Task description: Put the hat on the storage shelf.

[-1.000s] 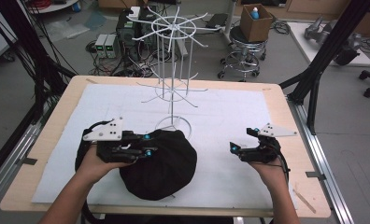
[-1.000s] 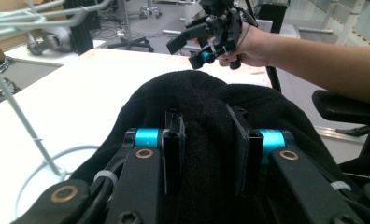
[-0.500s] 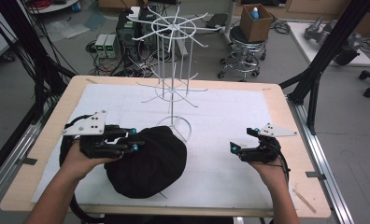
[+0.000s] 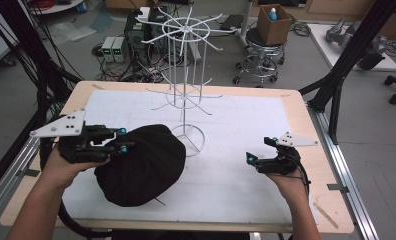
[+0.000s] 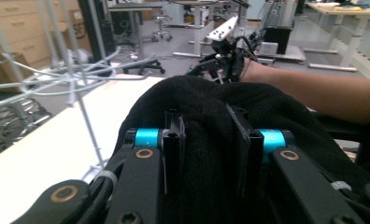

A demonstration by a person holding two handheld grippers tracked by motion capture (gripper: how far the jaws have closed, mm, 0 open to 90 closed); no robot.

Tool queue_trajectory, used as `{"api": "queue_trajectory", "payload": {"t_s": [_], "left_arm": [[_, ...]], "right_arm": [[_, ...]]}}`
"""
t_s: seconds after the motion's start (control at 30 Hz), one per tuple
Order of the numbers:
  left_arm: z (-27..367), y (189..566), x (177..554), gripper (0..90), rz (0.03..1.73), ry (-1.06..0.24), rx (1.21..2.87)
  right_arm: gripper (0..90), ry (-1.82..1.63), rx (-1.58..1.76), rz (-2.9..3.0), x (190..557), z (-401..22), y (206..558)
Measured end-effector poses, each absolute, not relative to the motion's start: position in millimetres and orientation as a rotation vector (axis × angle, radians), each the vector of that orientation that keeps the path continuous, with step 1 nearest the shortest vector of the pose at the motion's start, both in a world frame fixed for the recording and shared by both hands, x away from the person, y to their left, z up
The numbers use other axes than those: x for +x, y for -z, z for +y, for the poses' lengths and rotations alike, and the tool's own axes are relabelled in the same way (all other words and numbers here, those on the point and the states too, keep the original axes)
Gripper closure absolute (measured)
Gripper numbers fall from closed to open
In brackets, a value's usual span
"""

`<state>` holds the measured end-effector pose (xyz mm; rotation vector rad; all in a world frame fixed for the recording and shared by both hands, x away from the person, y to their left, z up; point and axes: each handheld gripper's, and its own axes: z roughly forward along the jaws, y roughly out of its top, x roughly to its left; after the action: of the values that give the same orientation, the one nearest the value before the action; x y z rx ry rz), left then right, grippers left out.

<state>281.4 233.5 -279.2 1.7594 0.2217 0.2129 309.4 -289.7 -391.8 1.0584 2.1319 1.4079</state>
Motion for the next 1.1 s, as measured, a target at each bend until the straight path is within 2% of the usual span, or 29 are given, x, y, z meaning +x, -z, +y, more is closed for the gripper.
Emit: {"api": "queue_trajectory", "payload": {"t_s": [0.23, 0.7, 1.1], "left_arm": [[256.6, 265.4, 279.8, 69.8, 0.243, -0.25, 1.757], [290.3, 237.9, 284.6, 69.6, 0.247, -0.232, 1.733], [308.1, 205.5, 286.6, 69.6, 0.272, -0.326, 1.721]], "right_arm": [[5.9, -1.402, 1.056, 2.146, 310.0, -287.8, 392.9], [5.9, -1.393, 1.056, 2.157, 311.0, -284.0, 395.2], [5.9, -1.393, 1.056, 2.16, 311.7, -284.3, 395.5]]}}
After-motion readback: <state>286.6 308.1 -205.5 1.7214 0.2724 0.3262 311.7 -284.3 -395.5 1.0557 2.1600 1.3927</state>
